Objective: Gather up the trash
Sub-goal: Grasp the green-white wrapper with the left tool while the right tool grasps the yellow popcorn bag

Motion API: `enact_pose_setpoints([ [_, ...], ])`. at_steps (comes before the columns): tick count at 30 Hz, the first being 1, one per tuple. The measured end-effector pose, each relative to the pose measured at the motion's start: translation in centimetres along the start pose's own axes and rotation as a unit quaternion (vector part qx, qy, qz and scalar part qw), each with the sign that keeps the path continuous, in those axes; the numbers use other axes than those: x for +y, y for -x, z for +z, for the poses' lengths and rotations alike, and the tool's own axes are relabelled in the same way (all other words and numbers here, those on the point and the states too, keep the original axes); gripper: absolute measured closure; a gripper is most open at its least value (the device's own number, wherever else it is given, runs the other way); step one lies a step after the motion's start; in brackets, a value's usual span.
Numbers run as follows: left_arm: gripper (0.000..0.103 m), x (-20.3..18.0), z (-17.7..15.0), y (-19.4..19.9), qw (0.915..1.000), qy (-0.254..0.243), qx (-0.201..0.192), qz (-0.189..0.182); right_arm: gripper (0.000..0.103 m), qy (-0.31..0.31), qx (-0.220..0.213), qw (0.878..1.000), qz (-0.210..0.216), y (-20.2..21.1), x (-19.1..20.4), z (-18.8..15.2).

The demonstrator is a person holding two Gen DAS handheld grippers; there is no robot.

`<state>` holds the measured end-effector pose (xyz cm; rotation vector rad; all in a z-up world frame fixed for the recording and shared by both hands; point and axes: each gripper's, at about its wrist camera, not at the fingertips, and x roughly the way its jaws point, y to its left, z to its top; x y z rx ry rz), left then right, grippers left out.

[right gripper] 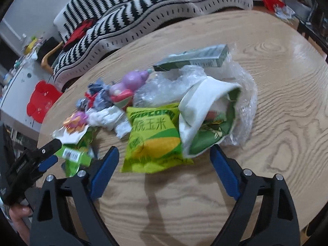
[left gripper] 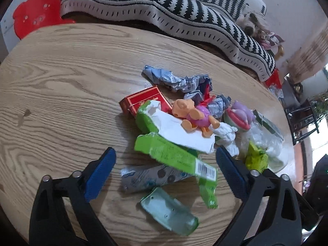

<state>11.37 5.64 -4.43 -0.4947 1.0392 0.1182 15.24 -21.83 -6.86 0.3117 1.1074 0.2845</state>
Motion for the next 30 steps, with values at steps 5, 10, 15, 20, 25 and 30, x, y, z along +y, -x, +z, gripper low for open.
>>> enact_pose_setpoints([
  [5,0.056,0.3,0.2,-1.2,0.9988,0.025,0.025,-0.035,0.021,0.012,0.002,1.000,-0.010,-1.0,0.9,0.3],
  [10,0.089,0.1,0.1,0.6,0.9990,0.010,0.006,-0.044,0.050,0.018,0.017,1.000,0.018,-0.9,1.7,-0.4],
  [15,0.098,0.1,-0.9,4.1,0.9977,-0.019,-0.028,-0.059,0.053,0.042,-0.008,0.998,0.036,1.9,2.8,-1.4],
  [20,0.103,-0.3,-1.9,7.5,0.9940,-0.057,-0.068,-0.065,0.054,0.058,-0.036,0.996,0.055,5.0,3.5,-2.5],
  [25,0.103,-0.7,-2.8,8.4,0.9924,-0.082,-0.063,-0.067,0.054,0.069,-0.053,0.995,0.054,7.3,3.5,-4.1],
  [30,0.093,0.6,-2.1,8.2,0.9943,-0.064,-0.079,-0.033,0.054,0.056,-0.044,0.996,0.048,7.8,1.8,-4.9],
])
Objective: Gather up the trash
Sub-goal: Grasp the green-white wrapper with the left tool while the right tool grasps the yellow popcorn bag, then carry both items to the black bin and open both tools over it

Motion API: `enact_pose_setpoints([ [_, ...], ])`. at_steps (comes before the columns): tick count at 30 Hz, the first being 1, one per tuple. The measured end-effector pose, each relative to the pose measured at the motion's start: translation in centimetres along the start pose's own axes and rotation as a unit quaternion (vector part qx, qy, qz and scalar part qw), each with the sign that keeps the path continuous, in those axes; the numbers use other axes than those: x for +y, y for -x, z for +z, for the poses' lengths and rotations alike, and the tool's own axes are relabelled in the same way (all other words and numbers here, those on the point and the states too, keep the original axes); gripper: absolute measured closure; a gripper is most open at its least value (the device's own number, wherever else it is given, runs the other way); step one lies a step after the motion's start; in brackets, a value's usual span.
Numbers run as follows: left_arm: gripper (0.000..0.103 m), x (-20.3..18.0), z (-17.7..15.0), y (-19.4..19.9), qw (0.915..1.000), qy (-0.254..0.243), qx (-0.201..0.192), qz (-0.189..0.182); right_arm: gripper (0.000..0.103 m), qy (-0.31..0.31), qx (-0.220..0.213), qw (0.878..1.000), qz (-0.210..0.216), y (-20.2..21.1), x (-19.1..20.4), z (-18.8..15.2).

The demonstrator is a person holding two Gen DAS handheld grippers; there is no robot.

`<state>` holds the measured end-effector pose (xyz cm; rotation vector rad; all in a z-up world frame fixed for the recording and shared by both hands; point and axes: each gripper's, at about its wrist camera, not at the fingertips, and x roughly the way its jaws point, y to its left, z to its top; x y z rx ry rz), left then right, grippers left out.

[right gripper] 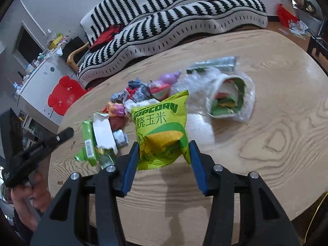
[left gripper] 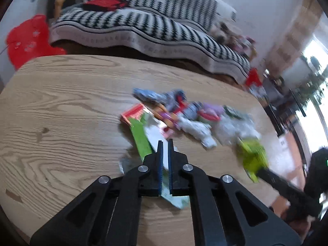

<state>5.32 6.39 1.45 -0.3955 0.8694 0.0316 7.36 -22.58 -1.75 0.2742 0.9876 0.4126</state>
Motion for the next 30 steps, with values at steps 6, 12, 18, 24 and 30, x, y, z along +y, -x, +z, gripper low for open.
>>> enact_pose_setpoints([
  [6,0.024,2.0,0.1,-2.9,0.9987,0.022,0.032,0.034,0.054,-0.004,0.003,1.000,0.002,1.0,-1.0,-0.6],
  [12,0.048,2.4,0.3,-5.8,0.9970,0.039,0.054,0.039,0.054,-0.001,0.004,1.000,0.003,1.7,-0.9,-1.2],
  [18,0.097,1.0,-0.1,-5.5,0.9985,0.026,0.041,0.026,0.054,-0.002,-0.001,1.000,-0.009,3.1,-2.1,-2.1],
  [24,0.098,-3.6,-0.7,-2.1,0.9996,-0.017,-0.024,0.003,0.054,-0.027,-0.032,0.999,-0.018,6.3,-4.9,-2.6],
  [30,0.098,-12.9,-2.1,-1.0,0.9917,-0.106,-0.024,-0.070,0.054,-0.075,-0.080,0.992,-0.058,11.3,-10.1,-3.9],
])
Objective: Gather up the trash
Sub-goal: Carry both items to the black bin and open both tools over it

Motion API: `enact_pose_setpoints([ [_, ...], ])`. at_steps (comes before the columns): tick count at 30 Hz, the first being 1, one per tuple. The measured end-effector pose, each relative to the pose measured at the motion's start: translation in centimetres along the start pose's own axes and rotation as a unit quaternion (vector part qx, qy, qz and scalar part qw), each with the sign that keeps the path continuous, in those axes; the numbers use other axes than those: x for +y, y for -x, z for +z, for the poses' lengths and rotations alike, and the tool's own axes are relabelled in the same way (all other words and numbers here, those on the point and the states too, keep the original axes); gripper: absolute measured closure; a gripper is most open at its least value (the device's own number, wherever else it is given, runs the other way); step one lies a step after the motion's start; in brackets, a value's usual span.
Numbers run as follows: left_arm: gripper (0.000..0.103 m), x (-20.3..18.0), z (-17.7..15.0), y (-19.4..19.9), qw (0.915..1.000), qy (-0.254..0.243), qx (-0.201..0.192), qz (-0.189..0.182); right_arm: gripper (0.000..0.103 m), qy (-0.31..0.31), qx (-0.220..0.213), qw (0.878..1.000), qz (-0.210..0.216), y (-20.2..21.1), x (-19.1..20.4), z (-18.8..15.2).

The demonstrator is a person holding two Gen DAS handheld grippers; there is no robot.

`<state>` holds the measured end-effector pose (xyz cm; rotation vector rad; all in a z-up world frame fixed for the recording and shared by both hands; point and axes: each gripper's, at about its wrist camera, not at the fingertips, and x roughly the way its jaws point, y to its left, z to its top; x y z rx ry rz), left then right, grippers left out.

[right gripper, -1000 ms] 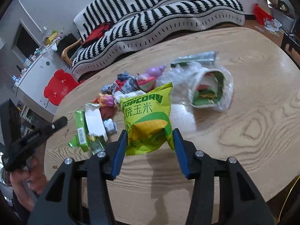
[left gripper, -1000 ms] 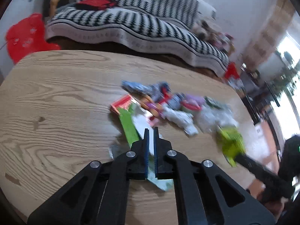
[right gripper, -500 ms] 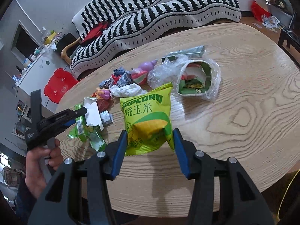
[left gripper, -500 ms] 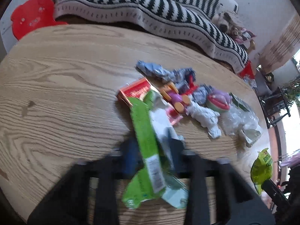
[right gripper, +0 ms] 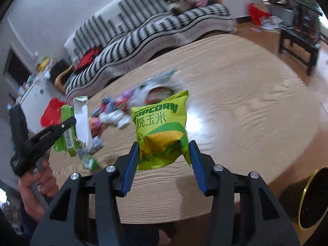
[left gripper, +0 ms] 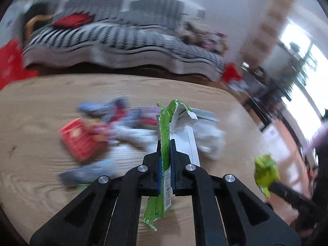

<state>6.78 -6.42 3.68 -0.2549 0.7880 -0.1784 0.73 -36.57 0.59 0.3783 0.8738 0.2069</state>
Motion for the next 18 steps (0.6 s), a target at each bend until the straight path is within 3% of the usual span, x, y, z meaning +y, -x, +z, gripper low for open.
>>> enact_pose_setpoints([
  [5,0.098,-11.7,-2.8,-2.1,0.9897,-0.104,0.044,-0.088,0.054,-0.052,-0.042,0.995,-0.069,4.9,-7.1,-0.9],
  [10,0.098,-22.6,-7.8,-3.3,0.9626,-0.195,0.082,-0.169,0.054,-0.135,-0.076,0.976,-0.152,11.0,-17.0,-3.3],
  [14,0.098,-30.5,-12.2,-4.9,0.9364,-0.232,0.121,-0.234,0.054,-0.214,-0.095,0.952,-0.198,15.3,-24.9,-5.6],
  [18,0.097,-36.3,-16.5,-7.8,0.9158,-0.248,0.165,-0.269,0.054,-0.292,-0.099,0.921,-0.237,17.6,-32.2,-8.1],
])
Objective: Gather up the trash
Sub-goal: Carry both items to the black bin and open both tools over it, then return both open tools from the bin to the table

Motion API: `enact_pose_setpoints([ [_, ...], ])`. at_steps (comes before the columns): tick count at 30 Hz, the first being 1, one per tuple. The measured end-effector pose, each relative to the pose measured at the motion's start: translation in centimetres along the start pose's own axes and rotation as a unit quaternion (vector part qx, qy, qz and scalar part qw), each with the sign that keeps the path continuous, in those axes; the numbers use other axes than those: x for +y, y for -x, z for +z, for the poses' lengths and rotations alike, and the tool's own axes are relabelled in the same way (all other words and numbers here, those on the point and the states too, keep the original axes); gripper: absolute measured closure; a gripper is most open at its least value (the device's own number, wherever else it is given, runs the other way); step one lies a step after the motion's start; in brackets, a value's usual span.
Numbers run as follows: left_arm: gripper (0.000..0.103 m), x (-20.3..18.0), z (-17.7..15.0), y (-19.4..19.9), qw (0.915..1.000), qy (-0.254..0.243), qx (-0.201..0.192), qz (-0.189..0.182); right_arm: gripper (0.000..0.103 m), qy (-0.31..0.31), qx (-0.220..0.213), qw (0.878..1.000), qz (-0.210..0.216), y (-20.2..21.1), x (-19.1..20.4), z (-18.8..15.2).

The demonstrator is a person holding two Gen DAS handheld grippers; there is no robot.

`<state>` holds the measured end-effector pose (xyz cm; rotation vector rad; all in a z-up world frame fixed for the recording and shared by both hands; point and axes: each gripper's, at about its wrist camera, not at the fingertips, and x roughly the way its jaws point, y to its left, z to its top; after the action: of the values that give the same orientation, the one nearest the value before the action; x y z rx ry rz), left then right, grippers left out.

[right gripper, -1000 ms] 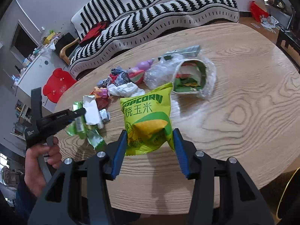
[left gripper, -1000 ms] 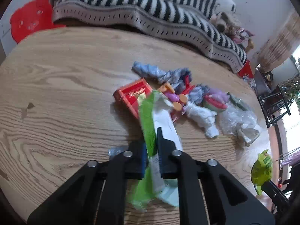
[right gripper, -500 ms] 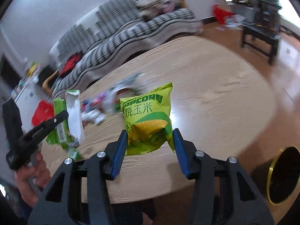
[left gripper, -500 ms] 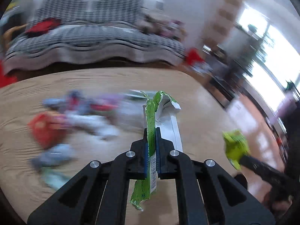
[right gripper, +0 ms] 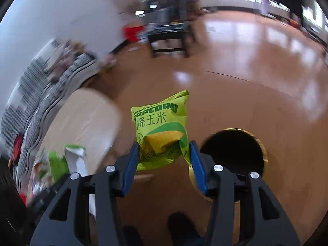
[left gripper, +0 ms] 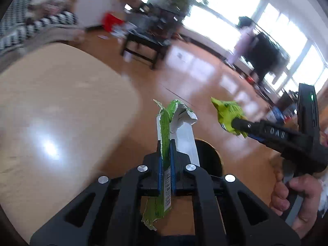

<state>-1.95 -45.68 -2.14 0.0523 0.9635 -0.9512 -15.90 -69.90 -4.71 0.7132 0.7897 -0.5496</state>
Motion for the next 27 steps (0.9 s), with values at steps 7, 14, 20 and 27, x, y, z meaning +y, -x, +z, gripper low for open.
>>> enact_pose_setpoints([
  [7,0.097,-6.1,-2.6,-11.6,0.9936,-0.014,0.098,-0.056,0.054,-0.074,0.060,0.995,-0.040,-4.5,-8.4,0.8],
  [14,0.097,-8.2,-4.9,-18.9,0.9866,-0.033,0.151,-0.053,0.054,-0.120,0.097,0.986,-0.058,-7.0,-12.7,0.0],
  [20,0.097,-7.9,-4.7,-20.7,0.9850,-0.031,0.159,-0.059,0.054,-0.140,0.094,0.984,-0.060,-7.1,-14.4,0.1],
  [27,0.094,-8.8,-4.6,-22.1,0.9829,-0.036,0.171,-0.059,0.049,-0.138,0.091,0.984,-0.073,-6.6,-15.0,0.1],
])
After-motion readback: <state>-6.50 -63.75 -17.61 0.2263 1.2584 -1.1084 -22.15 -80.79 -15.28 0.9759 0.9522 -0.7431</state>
